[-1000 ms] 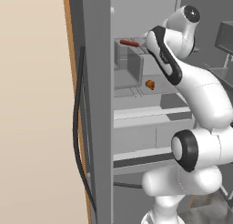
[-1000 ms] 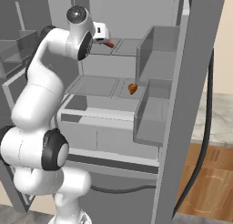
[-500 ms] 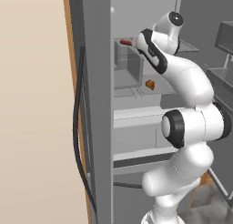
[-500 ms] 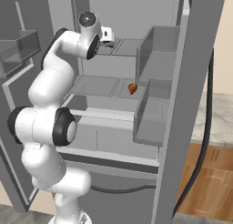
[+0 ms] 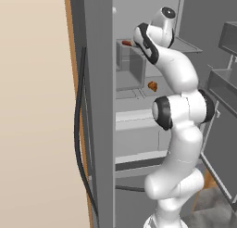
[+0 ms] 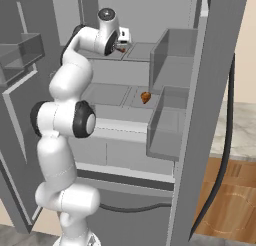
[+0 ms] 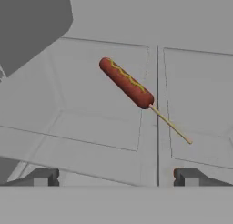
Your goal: Place the condiment bottle and mustard from the counter to the top shelf of the fridge. If the existing items in the fridge are on the top shelf, move them to other shelves.
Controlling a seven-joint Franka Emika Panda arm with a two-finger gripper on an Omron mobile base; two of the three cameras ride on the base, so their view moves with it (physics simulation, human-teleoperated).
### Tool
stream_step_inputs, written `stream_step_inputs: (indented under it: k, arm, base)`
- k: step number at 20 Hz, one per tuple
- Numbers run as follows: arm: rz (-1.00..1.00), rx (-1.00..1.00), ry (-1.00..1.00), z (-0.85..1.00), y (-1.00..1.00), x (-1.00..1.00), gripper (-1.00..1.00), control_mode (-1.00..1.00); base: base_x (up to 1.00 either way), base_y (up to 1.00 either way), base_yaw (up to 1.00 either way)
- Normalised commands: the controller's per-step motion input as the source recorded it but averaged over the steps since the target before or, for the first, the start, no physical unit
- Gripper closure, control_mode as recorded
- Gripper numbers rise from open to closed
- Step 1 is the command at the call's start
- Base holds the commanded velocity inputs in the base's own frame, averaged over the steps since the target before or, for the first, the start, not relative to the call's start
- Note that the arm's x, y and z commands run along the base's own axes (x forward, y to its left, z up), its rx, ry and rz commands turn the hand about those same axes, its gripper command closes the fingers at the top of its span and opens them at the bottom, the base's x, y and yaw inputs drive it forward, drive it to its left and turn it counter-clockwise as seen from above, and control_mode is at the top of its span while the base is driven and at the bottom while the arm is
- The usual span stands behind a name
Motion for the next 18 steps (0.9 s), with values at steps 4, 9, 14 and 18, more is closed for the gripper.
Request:
stream_step_inputs:
  k: [4, 9, 14, 18]
  arm:
    - [0.0, 0.0, 0.0, -0.23, -0.08, 0.57, -1.0, -1.0]
    - [0.0, 0.0, 0.0, -0.42, -0.06, 0.53, -1.0, -1.0]
    - [0.0, 0.0, 0.0, -0.35, -0.01, 0.54, -1.0, -1.0]
    - [0.0, 0.0, -0.01, -0.26, -0.02, 0.53, -1.0, -1.0]
  base:
    - [0.0, 0.0, 0.0]
    - [0.0, 0.0, 0.0]
    - [0.0, 0.0, 0.0]
    - [0.0, 0.0, 0.0]
